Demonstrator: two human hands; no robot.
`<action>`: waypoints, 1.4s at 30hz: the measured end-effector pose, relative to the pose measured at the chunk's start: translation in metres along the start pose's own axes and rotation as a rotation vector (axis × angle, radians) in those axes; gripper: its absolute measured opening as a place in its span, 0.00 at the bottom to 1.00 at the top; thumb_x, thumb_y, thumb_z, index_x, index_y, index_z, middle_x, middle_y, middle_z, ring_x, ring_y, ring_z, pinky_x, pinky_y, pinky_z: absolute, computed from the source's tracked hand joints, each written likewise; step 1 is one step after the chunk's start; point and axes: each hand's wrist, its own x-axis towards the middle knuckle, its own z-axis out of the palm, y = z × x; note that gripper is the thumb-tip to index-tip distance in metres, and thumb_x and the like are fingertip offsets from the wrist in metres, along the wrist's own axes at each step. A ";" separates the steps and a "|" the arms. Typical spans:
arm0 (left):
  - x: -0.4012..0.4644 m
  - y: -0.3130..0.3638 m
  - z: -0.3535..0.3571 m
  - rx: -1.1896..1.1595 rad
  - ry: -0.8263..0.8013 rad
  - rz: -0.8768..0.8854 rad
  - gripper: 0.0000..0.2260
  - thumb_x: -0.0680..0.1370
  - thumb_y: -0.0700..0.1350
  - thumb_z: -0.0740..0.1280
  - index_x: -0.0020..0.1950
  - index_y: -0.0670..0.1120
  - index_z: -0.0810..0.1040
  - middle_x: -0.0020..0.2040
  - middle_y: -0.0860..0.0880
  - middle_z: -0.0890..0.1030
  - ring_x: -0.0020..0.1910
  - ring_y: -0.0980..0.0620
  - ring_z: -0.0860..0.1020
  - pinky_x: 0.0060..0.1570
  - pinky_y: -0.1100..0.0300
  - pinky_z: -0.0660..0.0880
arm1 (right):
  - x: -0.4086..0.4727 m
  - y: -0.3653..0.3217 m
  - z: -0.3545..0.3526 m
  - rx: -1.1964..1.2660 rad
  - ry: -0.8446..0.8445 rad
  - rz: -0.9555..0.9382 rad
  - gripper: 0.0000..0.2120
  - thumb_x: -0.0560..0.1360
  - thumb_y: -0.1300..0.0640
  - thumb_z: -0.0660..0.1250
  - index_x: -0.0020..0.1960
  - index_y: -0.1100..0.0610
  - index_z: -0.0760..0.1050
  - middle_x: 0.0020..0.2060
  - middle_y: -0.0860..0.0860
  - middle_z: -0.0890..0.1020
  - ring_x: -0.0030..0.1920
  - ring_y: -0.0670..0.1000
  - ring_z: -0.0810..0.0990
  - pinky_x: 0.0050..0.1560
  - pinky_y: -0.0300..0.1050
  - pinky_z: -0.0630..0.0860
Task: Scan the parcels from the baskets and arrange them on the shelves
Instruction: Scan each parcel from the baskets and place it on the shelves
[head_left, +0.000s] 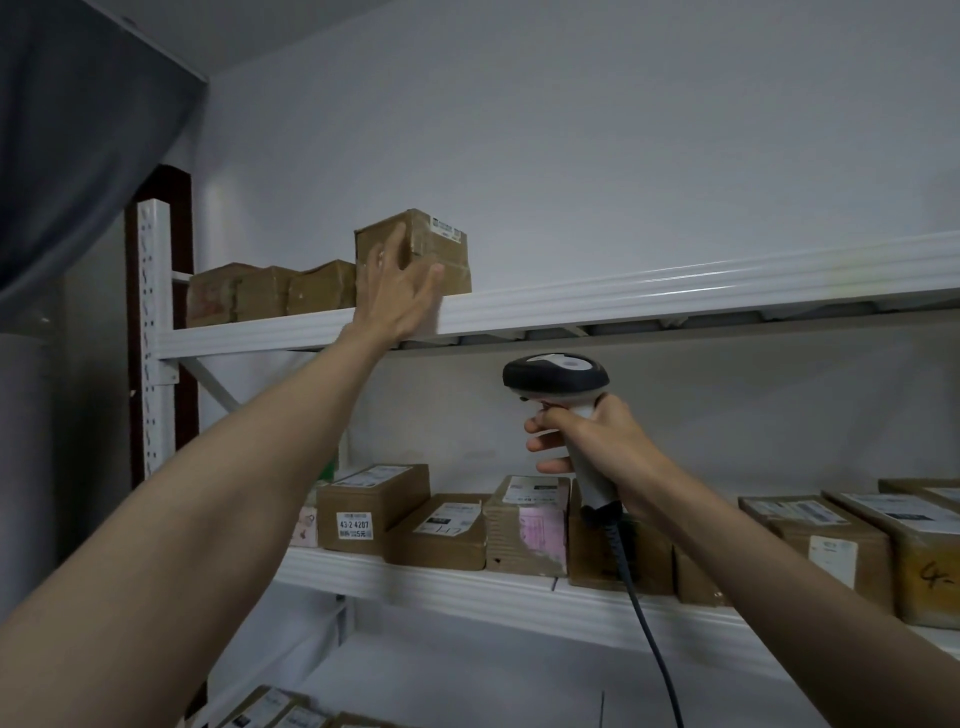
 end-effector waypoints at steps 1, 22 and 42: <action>0.009 -0.002 -0.004 0.006 0.014 0.008 0.21 0.84 0.60 0.54 0.75 0.56 0.71 0.83 0.49 0.46 0.81 0.38 0.47 0.77 0.37 0.49 | 0.001 0.001 0.001 -0.002 0.001 0.001 0.09 0.79 0.61 0.68 0.59 0.59 0.78 0.51 0.58 0.85 0.47 0.52 0.86 0.41 0.45 0.83; 0.075 0.015 -0.011 0.342 -0.133 -0.068 0.42 0.70 0.54 0.78 0.79 0.53 0.59 0.73 0.41 0.59 0.69 0.32 0.65 0.69 0.32 0.61 | 0.011 0.013 0.022 -0.045 0.050 0.009 0.10 0.79 0.59 0.69 0.60 0.58 0.77 0.53 0.56 0.84 0.49 0.51 0.86 0.44 0.45 0.84; -0.166 0.131 0.039 -0.551 0.071 0.347 0.13 0.76 0.52 0.64 0.56 0.46 0.74 0.52 0.47 0.75 0.46 0.53 0.74 0.46 0.56 0.74 | -0.126 0.047 -0.025 -0.065 0.225 0.210 0.10 0.80 0.60 0.68 0.60 0.62 0.78 0.53 0.61 0.85 0.48 0.54 0.86 0.47 0.47 0.85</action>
